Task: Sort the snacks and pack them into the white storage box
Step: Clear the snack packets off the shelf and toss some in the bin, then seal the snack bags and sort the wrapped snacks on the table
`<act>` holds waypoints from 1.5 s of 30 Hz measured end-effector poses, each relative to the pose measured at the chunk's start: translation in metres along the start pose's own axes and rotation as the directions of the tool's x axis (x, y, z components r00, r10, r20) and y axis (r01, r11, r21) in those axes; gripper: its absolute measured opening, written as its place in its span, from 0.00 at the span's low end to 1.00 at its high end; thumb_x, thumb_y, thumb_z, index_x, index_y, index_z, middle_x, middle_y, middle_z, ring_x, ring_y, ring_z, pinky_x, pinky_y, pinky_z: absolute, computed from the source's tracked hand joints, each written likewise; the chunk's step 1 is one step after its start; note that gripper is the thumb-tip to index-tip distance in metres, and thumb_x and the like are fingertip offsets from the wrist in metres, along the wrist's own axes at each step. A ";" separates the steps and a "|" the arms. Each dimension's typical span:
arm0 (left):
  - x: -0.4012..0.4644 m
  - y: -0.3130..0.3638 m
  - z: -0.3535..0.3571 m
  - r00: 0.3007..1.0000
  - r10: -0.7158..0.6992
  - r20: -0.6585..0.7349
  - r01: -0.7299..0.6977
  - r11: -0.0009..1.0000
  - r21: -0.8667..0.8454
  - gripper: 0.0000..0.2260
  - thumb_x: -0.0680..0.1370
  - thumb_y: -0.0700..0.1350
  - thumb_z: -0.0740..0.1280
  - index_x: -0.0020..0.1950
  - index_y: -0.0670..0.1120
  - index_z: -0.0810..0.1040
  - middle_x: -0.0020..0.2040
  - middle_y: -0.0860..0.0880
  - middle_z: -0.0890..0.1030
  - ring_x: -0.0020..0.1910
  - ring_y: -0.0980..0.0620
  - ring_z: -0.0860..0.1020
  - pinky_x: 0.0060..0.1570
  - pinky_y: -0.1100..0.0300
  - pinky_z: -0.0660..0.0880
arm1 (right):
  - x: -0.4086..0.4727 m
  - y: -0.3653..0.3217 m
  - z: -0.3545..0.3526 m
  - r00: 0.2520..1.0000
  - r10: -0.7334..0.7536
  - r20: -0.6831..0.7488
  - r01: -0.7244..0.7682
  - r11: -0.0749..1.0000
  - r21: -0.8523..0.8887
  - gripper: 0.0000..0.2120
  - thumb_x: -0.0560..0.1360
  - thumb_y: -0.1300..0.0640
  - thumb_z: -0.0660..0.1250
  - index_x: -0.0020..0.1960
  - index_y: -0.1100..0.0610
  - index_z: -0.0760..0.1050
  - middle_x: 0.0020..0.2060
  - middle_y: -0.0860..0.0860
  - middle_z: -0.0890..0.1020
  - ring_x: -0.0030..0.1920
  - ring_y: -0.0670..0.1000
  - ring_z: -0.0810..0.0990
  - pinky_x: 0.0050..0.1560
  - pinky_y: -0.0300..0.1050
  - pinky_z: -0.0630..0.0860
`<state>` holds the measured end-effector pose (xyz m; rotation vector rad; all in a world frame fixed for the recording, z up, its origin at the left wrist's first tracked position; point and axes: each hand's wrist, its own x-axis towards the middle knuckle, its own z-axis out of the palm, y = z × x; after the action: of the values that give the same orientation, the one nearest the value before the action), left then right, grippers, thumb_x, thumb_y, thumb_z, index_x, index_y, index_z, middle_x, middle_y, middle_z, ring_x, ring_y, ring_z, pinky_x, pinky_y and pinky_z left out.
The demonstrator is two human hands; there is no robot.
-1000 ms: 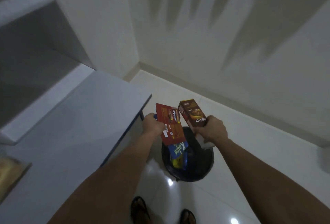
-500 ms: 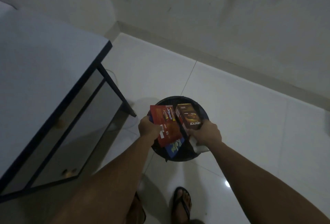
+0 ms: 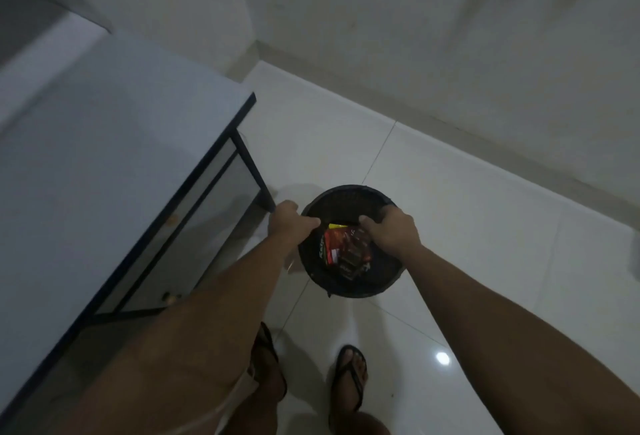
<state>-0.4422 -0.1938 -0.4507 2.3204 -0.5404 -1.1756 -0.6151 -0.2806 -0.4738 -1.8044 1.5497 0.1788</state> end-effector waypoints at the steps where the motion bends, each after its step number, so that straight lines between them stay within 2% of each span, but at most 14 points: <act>1: -0.009 0.009 -0.012 1.000 0.008 0.014 -0.008 1.000 0.004 0.30 0.73 0.45 0.74 0.71 0.38 0.67 0.69 0.41 0.72 0.67 0.42 0.71 0.66 0.50 0.70 | -0.008 -0.013 -0.013 1.000 -0.028 0.012 0.028 1.000 -0.007 0.26 0.76 0.42 0.64 0.62 0.62 0.74 0.53 0.58 0.81 0.50 0.57 0.79 0.45 0.44 0.71; 4: -0.038 0.034 -0.051 0.999 0.037 0.036 -0.037 0.999 0.005 0.32 0.70 0.47 0.76 0.69 0.38 0.70 0.68 0.41 0.73 0.66 0.43 0.72 0.66 0.50 0.70 | -0.033 -0.056 -0.054 0.991 -0.123 0.043 0.125 0.991 -0.043 0.26 0.75 0.43 0.66 0.65 0.61 0.71 0.59 0.59 0.79 0.57 0.58 0.77 0.49 0.46 0.73; 7: -0.067 0.052 -0.091 0.996 0.074 0.052 -0.075 0.997 0.019 0.32 0.68 0.48 0.78 0.67 0.38 0.72 0.67 0.43 0.74 0.64 0.44 0.74 0.64 0.53 0.72 | -0.056 -0.099 -0.089 0.968 -0.227 0.105 0.238 0.966 -0.106 0.32 0.75 0.43 0.67 0.70 0.62 0.66 0.66 0.59 0.74 0.65 0.60 0.73 0.59 0.49 0.72; 11: -0.113 0.065 -0.150 0.994 0.097 0.052 -0.100 0.993 0.063 0.28 0.69 0.50 0.77 0.63 0.37 0.75 0.65 0.44 0.75 0.63 0.45 0.74 0.65 0.53 0.70 | -0.087 -0.160 -0.116 0.914 -0.349 0.207 0.390 0.897 -0.207 0.33 0.75 0.43 0.68 0.71 0.63 0.66 0.68 0.58 0.73 0.66 0.59 0.72 0.64 0.49 0.70; 14: -0.144 0.061 -0.195 0.994 0.109 0.007 -0.109 0.992 0.067 0.21 0.69 0.48 0.77 0.57 0.40 0.76 0.58 0.45 0.75 0.56 0.46 0.75 0.59 0.54 0.74 | -0.115 -0.204 -0.121 0.870 -0.427 0.246 0.481 0.843 -0.240 0.33 0.75 0.44 0.68 0.71 0.62 0.66 0.69 0.58 0.72 0.67 0.58 0.72 0.63 0.49 0.70; 17: -0.177 0.050 -0.240 0.996 0.089 -0.025 -0.087 0.993 0.084 0.27 0.70 0.50 0.76 0.64 0.40 0.74 0.57 0.46 0.72 0.59 0.44 0.74 0.57 0.52 0.74 | -0.145 -0.246 -0.118 0.816 -0.498 0.293 0.572 0.768 -0.288 0.31 0.76 0.46 0.68 0.71 0.63 0.66 0.69 0.59 0.72 0.67 0.59 0.72 0.64 0.49 0.70; 19: -0.196 0.038 -0.270 0.995 0.077 -0.060 -0.072 0.994 0.083 0.27 0.71 0.51 0.76 0.65 0.41 0.74 0.57 0.46 0.72 0.56 0.44 0.73 0.58 0.50 0.74 | -0.163 -0.274 -0.111 0.780 -0.542 0.314 0.624 0.711 -0.323 0.31 0.75 0.45 0.69 0.70 0.63 0.68 0.68 0.59 0.72 0.66 0.59 0.72 0.64 0.50 0.70; 25: -0.242 -0.031 -0.354 0.983 0.034 -0.182 -0.025 0.998 0.053 0.26 0.70 0.51 0.76 0.64 0.41 0.75 0.56 0.46 0.75 0.55 0.45 0.74 0.58 0.48 0.75 | -0.221 -0.353 -0.065 0.690 -0.616 0.381 0.723 0.613 -0.318 0.32 0.74 0.45 0.70 0.71 0.62 0.67 0.69 0.57 0.71 0.67 0.58 0.72 0.63 0.49 0.70; 28: -0.263 -0.080 -0.394 0.973 -0.006 -0.229 0.014 0.999 0.036 0.28 0.69 0.52 0.77 0.64 0.42 0.75 0.57 0.46 0.76 0.55 0.46 0.75 0.58 0.48 0.76 | -0.255 -0.391 -0.026 0.647 -0.633 0.426 0.760 0.579 -0.295 0.33 0.74 0.45 0.70 0.71 0.61 0.67 0.69 0.57 0.71 0.64 0.58 0.74 0.57 0.51 0.77; 32: -0.287 -0.150 -0.441 0.966 -0.065 -0.250 0.075 0.997 0.032 0.28 0.69 0.52 0.76 0.66 0.43 0.75 0.59 0.46 0.75 0.56 0.44 0.76 0.56 0.47 0.77 | -0.301 -0.436 0.032 0.606 -0.632 0.484 0.792 0.539 -0.287 0.33 0.73 0.45 0.71 0.71 0.60 0.67 0.68 0.57 0.72 0.62 0.58 0.75 0.52 0.50 0.79; 39: -0.318 -0.263 -0.501 0.926 -0.151 -0.347 0.162 0.987 0.003 0.18 0.69 0.51 0.76 0.52 0.41 0.80 0.52 0.44 0.78 0.47 0.46 0.76 0.43 0.52 0.78 | -0.373 -0.500 0.126 0.538 -0.648 0.539 0.842 0.434 -0.320 0.29 0.72 0.47 0.72 0.67 0.61 0.72 0.61 0.58 0.77 0.56 0.58 0.78 0.49 0.50 0.80; 42: -0.329 -0.300 -0.517 0.916 -0.180 -0.357 0.175 0.983 -0.045 0.22 0.69 0.49 0.77 0.57 0.40 0.77 0.54 0.44 0.77 0.47 0.46 0.75 0.46 0.51 0.78 | -0.398 -0.520 0.162 0.493 -0.661 0.566 0.869 0.350 -0.349 0.25 0.73 0.45 0.71 0.61 0.62 0.77 0.57 0.56 0.79 0.57 0.58 0.77 0.52 0.46 0.73; 43: -0.331 -0.310 -0.521 0.921 -0.173 -0.349 0.159 0.985 -0.068 0.22 0.70 0.47 0.76 0.60 0.41 0.75 0.55 0.44 0.76 0.48 0.47 0.74 0.47 0.52 0.77 | -0.404 -0.525 0.174 0.483 -0.664 0.571 0.875 0.331 -0.354 0.25 0.72 0.45 0.71 0.59 0.63 0.77 0.53 0.55 0.79 0.56 0.57 0.77 0.52 0.45 0.73; 45: -0.334 -0.325 -0.526 0.923 -0.171 -0.344 0.141 0.984 -0.111 0.22 0.73 0.45 0.74 0.63 0.40 0.74 0.53 0.45 0.75 0.47 0.48 0.74 0.44 0.56 0.74 | -0.412 -0.532 0.192 0.473 -0.653 0.592 0.881 0.326 -0.344 0.24 0.72 0.46 0.71 0.59 0.62 0.78 0.54 0.56 0.80 0.54 0.56 0.78 0.52 0.47 0.75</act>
<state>-0.1520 0.3741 -0.1553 2.4589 -0.1748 -0.7978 -0.1774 0.1631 -0.1557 -2.6668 0.1489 0.5473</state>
